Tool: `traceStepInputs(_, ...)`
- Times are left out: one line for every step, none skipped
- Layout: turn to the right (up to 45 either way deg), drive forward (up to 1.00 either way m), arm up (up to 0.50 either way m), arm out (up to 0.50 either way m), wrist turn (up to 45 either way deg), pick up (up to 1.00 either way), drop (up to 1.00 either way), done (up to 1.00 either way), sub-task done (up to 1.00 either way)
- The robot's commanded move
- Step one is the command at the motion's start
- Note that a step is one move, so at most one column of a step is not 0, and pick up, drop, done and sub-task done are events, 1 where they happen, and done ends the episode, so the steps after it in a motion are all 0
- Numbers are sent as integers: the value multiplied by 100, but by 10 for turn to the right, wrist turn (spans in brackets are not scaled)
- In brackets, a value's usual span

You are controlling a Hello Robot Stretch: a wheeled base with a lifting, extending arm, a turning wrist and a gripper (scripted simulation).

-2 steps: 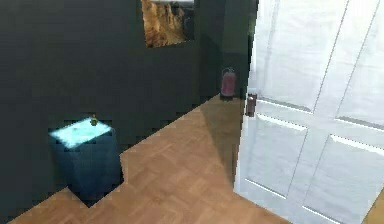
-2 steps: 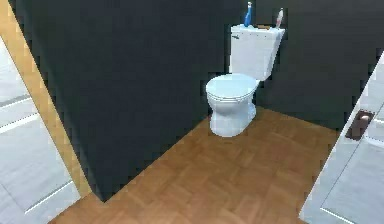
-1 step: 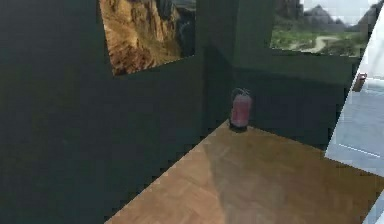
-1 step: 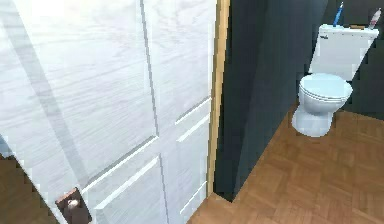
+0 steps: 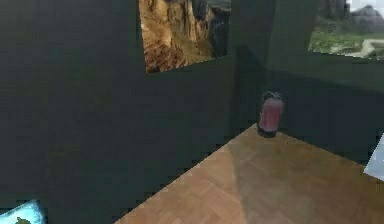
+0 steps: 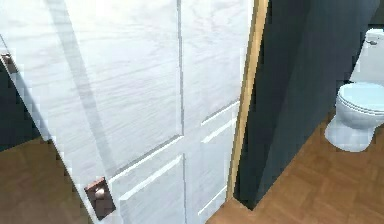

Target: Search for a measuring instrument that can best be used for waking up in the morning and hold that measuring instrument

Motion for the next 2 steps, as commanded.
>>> traceStepInputs(0, 45, 0, 0, 0, 0, 0, 0, 0)
traceStepInputs(390, 0, 0, 0, 0, 0, 0, 0, 0)
